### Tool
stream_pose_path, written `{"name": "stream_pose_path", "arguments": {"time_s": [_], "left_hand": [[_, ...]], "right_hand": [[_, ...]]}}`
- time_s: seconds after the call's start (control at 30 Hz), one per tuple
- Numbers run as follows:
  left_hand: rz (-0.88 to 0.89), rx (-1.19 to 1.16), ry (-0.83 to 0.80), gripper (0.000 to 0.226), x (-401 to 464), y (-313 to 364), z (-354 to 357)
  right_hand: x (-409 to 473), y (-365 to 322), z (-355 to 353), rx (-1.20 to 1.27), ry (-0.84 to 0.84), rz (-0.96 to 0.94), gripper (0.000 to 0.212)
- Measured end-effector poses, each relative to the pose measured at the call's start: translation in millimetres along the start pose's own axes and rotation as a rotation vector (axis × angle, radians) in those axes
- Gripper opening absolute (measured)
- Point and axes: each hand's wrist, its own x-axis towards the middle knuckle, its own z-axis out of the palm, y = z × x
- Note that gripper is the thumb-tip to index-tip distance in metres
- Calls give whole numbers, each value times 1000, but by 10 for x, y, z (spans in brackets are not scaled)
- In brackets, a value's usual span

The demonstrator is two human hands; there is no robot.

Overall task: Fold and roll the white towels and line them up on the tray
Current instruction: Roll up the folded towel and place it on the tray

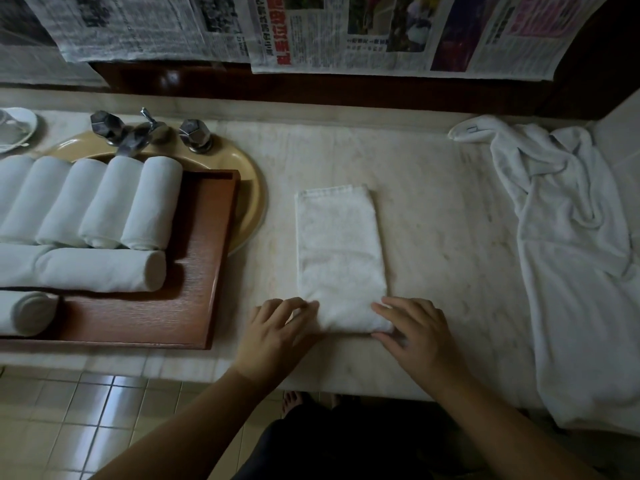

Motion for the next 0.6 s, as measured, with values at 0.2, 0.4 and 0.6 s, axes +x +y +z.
{"name": "stream_pose_path", "arguments": {"time_s": [0.2,0.4,0.6], "left_hand": [[-228,-189,-129,45,151,-58,-47],[-503,-392,-141,41,232,-6,-59],[-684,-469,-118,38,384,38,2]], "right_hand": [[187,83,29,194,-110,103,43],[316,83,134,352,-105,309,38],[462,81,189,346,-168,468,49]]}}
